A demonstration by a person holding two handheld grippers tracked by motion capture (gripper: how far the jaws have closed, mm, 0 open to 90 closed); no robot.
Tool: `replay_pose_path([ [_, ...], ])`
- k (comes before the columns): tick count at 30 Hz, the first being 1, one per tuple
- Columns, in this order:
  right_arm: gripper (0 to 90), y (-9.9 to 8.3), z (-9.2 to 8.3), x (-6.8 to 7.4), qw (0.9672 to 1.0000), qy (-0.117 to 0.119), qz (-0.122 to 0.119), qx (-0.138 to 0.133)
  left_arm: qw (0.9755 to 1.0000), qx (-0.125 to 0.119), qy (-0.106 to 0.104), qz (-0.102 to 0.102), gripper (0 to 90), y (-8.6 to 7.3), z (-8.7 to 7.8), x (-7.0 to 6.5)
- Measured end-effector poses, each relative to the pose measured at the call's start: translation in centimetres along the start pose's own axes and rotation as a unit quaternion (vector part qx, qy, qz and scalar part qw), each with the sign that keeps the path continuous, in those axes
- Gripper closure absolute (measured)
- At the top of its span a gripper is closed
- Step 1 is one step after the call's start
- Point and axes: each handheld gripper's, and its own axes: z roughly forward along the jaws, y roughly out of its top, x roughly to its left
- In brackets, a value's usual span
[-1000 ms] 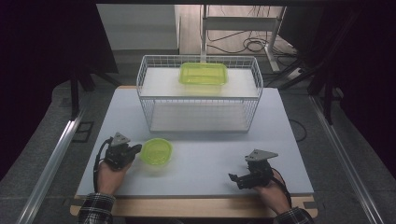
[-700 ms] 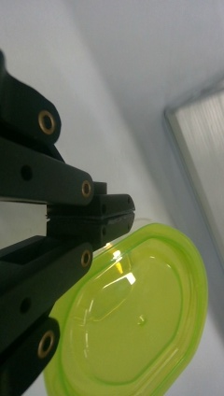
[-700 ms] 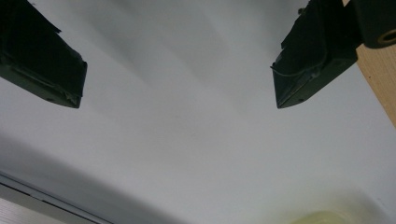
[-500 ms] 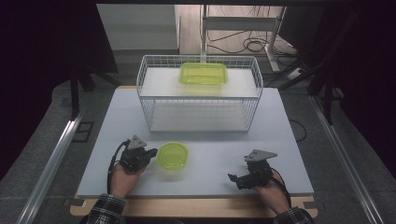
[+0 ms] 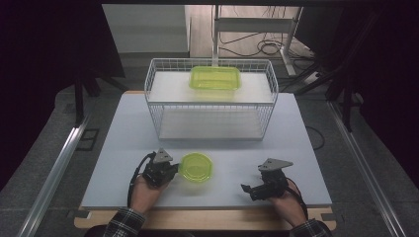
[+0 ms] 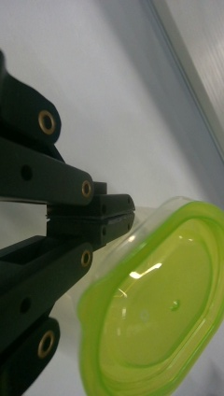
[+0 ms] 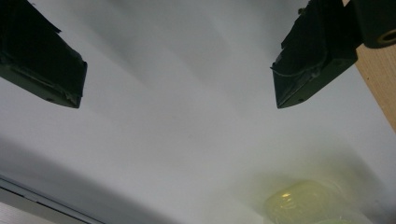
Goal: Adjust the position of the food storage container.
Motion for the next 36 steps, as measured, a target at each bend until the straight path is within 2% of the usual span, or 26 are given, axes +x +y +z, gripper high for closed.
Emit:
replay_pose_path([
  [13,3.4,0.0,0.0,0.0,1.0,0.002,-0.001,0.001,0.9992,0.011,-0.038,0.006,90.0,0.0,1.2,-2.0],
  [24,3.4,0.0,0.0,0.0,1.0,0.002,-0.001,0.001,0.9971,0.018,-0.069,0.025,90.0,0.3,2.2,-4.0],
  [25,3.4,0.0,0.0,0.0,1.0,0.002,-0.002,0.001,0.9971,0.021,-0.067,0.03,89.9,0.3,2.2,-4.1],
  [30,3.4,-0.1,0.0,0.0,1.0,0.003,0.0,0.001,0.9974,0.024,-0.065,0.022,87.3,0.0,1.9,-3.9],
  [33,3.4,-0.1,-0.1,0.0,1.0,0.004,0.002,-0.001,0.9984,0.018,-0.05,0.02,79.8,-0.2,1.3,-3.7],
  [36,3.4,-0.1,-0.1,-0.1,1.0,0.007,0.005,-0.003,0.9992,0.012,-0.032,0.018,65.5,-0.6,0.5,-3.5],
])
